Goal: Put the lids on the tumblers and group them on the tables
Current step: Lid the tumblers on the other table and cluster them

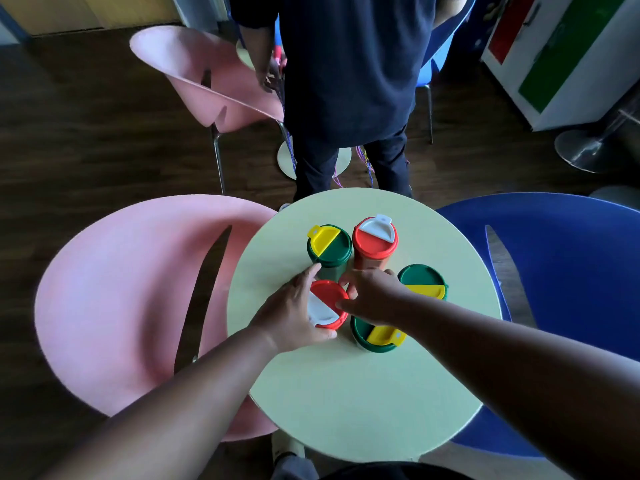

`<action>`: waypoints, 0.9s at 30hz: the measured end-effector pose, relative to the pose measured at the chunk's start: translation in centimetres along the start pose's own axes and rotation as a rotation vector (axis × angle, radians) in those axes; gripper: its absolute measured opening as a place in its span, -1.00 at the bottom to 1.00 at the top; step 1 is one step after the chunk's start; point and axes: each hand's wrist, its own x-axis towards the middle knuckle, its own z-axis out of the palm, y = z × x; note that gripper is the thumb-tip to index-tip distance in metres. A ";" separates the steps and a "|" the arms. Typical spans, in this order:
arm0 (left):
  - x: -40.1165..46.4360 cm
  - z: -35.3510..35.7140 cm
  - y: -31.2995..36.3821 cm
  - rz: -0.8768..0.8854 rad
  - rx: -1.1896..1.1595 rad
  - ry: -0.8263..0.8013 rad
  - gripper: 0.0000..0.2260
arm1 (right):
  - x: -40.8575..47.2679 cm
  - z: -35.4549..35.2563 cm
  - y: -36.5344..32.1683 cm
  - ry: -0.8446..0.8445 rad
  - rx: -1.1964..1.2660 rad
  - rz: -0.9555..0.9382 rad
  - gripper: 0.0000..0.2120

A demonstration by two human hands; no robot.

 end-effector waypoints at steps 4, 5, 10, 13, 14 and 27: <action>0.8 -0.1 0.3 0.002 -0.059 0.023 0.08 | 0.3 -0.1 0.2 0.055 -0.030 0.031 -0.68; 0.9 -0.1 0.3 0.001 -0.063 0.025 0.08 | 0.3 0.0 0.3 0.059 -0.028 0.037 -0.69; 1.7 0.7 0.2 -0.019 -0.082 0.050 0.07 | 0.6 0.3 0.9 0.066 -0.018 0.051 -0.70; 2.0 1.1 0.2 -0.016 -0.083 0.076 0.05 | 0.7 0.1 1.1 0.060 -0.037 0.054 -0.66; 2.1 1.1 0.2 -0.014 -0.085 0.076 0.04 | 0.7 0.1 1.2 0.058 -0.039 0.055 -0.66; 2.8 0.3 -1.1 0.035 -0.113 0.001 -0.02 | 0.3 0.5 1.4 0.067 -0.007 0.059 -0.60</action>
